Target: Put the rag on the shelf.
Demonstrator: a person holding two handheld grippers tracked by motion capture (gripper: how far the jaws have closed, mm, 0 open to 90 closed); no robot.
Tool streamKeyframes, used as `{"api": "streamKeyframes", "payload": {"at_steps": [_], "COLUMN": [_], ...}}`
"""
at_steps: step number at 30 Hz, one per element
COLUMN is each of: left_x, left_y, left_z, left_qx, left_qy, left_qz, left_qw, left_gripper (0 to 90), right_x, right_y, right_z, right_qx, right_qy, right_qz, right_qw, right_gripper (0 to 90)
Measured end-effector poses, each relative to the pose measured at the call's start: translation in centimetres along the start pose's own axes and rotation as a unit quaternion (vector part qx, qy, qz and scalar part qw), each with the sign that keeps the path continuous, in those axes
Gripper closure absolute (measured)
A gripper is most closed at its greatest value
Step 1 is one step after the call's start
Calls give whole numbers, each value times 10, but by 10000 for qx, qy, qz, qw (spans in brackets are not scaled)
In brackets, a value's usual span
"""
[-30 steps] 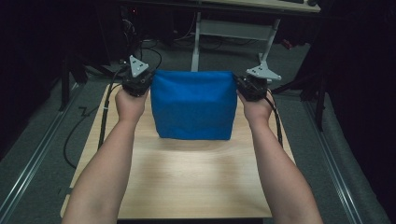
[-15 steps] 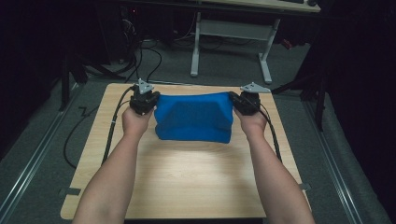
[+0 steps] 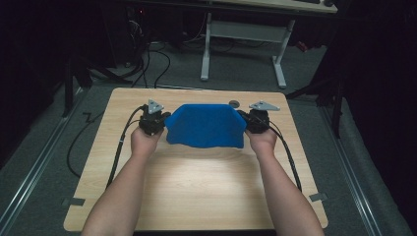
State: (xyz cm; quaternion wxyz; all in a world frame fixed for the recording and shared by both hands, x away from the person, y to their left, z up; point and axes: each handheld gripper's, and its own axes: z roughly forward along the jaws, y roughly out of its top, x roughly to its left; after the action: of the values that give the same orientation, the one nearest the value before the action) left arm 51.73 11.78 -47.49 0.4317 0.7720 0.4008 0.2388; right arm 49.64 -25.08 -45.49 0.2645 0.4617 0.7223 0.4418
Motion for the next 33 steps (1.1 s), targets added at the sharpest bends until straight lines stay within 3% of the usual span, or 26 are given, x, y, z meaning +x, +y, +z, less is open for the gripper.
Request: {"api": "streamKeyframes", "payload": {"at_steps": [10, 24, 29, 33], "left_x": [-3, -5, -4, -2], "left_y": [-23, -31, -32, -33], "left_z": [5, 4, 2, 1], "left_qx": [127, 127, 131, 172], "left_qy": [-89, -135, -110, -30], "left_qz": [-119, -206, -238, -258], "left_qw": [9998, 9996, 9996, 9995], "left_gripper": [879, 867, 811, 748], "right_x": [0, 1, 1, -1], "right_y": [-22, -32, -31, -30], "right_z": [3, 4, 2, 0], "right_qx": [121, 244, 248, 237], "right_qy": [30, 27, 6, -52], "right_qz": [110, 110, 122, 188], "right_qw": [9999, 9996, 9996, 9995], "right_gripper": [886, 884, 870, 794]}}
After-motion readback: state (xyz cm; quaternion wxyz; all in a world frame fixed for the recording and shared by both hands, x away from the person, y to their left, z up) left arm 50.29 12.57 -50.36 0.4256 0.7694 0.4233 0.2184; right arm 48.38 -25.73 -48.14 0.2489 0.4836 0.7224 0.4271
